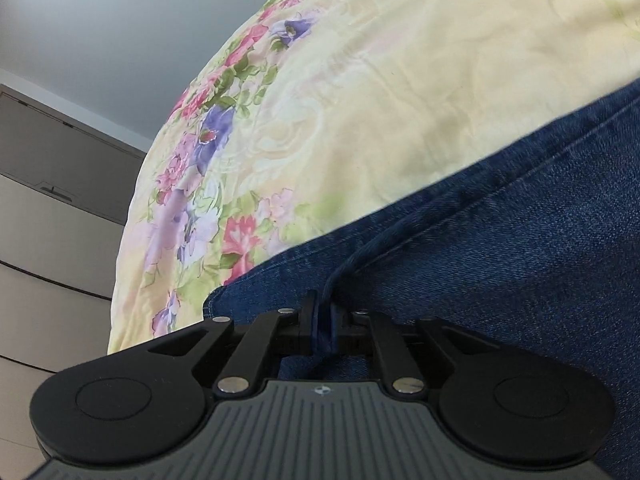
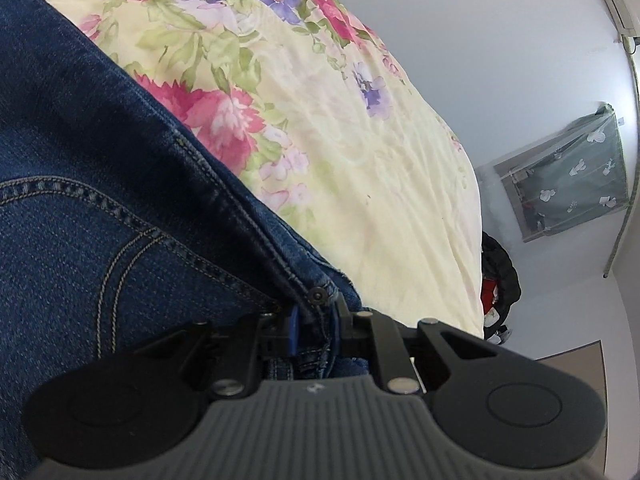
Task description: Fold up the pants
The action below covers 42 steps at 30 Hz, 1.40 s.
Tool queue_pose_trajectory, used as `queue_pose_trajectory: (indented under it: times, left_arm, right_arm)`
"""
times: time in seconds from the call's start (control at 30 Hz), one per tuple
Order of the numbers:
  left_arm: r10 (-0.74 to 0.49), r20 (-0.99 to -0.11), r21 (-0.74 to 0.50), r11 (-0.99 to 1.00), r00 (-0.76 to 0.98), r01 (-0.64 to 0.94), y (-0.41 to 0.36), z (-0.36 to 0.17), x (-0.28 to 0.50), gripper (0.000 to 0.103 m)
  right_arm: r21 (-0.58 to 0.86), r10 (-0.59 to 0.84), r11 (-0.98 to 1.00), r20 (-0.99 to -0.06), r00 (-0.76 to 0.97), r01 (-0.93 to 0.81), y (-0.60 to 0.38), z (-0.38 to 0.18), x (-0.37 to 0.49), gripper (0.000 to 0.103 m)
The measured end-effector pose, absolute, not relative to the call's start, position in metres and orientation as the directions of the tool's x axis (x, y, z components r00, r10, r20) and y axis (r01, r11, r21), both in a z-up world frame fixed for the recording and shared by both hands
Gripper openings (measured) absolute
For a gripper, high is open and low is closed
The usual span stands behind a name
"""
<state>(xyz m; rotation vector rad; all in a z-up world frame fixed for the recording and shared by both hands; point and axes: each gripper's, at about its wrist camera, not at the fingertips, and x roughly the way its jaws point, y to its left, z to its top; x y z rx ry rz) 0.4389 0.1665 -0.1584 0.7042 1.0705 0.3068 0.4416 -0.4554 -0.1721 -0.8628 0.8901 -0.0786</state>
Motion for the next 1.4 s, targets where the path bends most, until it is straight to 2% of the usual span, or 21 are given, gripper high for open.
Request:
queue_pose_trajectory:
  times: [0.03, 0.07, 0.1, 0.13, 0.3, 0.43, 0.67, 0.8, 0.87, 0.9, 0.93, 1.0, 1.13, 1.23, 1.4]
  left_arm:
    - [0.553, -0.689, 0.657, 0.749, 0.469, 0.083, 0.171, -0.154, 0.44, 0.037]
    - [0.561, -0.675, 0.665, 0.744, 0.478, 0.066, 0.175, -0.149, 0.442, 0.046]
    - [0.57, -0.66, 0.677, 0.734, 0.488, 0.058, 0.179, -0.146, 0.443, 0.062]
    - [0.583, -0.645, 0.689, 0.723, 0.494, 0.047, 0.183, -0.142, 0.444, 0.066]
    - [0.609, -0.631, 0.662, 0.746, 0.481, -0.076, 0.214, -0.119, 0.442, 0.066]
    - [0.454, -0.732, 0.42, 0.888, 0.508, -0.188, 0.251, -0.093, 0.428, 0.065]
    - [0.303, -0.793, 0.142, 0.936, 0.528, -0.323, 0.303, -0.092, 0.418, 0.066]
    - [0.265, -0.788, 0.031, 0.919, 0.555, -0.394, 0.323, -0.103, 0.418, 0.066]
    - [0.22, -0.789, -0.049, 0.908, 0.573, -0.416, 0.331, -0.109, 0.417, 0.061]
    - [0.205, -0.786, -0.077, 0.904, 0.583, -0.421, 0.334, -0.111, 0.415, 0.043]
    - [0.196, -0.782, -0.097, 0.899, 0.591, -0.426, 0.338, -0.112, 0.413, 0.016]
    - [0.179, -0.77, -0.123, 0.9, 0.612, -0.417, 0.341, -0.111, 0.408, 0.013]
    - [0.236, -0.717, -0.016, 0.935, 0.656, -0.354, 0.324, -0.097, 0.404, 0.01]
    - [0.267, -0.684, 0.017, 0.936, 0.679, -0.351, 0.32, -0.09, 0.407, 0.01]
    - [0.281, -0.719, 0.058, 0.936, 0.636, -0.348, 0.319, -0.108, 0.416, 0.01]
  right_arm:
    - [-0.693, -0.402, 0.667, -0.644, 0.651, -0.274, -0.454, -0.173, 0.441, 0.01]
    - [-0.697, -0.407, 0.664, -0.64, 0.652, -0.271, -0.453, -0.172, 0.437, 0.01]
    - [-0.7, -0.412, 0.662, -0.638, 0.651, -0.268, -0.452, -0.172, 0.438, 0.01]
    - [-0.702, -0.416, 0.661, -0.636, 0.65, -0.263, -0.452, -0.172, 0.437, 0.01]
    - [-0.718, -0.437, 0.651, -0.62, 0.652, -0.246, -0.449, -0.171, 0.432, 0.01]
    - [-0.73, -0.448, 0.635, -0.615, 0.649, -0.253, -0.448, -0.171, 0.429, 0.01]
    - [-0.742, -0.467, 0.62, -0.609, 0.641, -0.254, -0.443, -0.175, 0.433, 0.012]
    - [-0.753, -0.481, 0.602, -0.608, 0.632, -0.266, -0.439, -0.179, 0.434, 0.013]
    - [-0.759, -0.489, 0.591, -0.606, 0.628, -0.273, -0.437, -0.181, 0.435, 0.013]
    - [-0.762, -0.492, 0.586, -0.604, 0.627, -0.274, -0.436, -0.182, 0.435, 0.013]
    - [-0.766, -0.497, 0.581, -0.602, 0.625, -0.275, -0.435, -0.184, 0.435, 0.013]
    - [-0.77, -0.503, 0.575, -0.599, 0.622, -0.277, -0.433, -0.186, 0.436, 0.013]
    - [-0.779, -0.514, 0.565, -0.591, 0.621, -0.274, -0.431, -0.189, 0.435, 0.013]
    - [-0.786, -0.525, 0.556, -0.584, 0.618, -0.27, -0.43, -0.19, 0.435, 0.013]
    - [-0.796, -0.545, 0.548, -0.573, 0.612, -0.257, -0.427, -0.192, 0.435, 0.012]
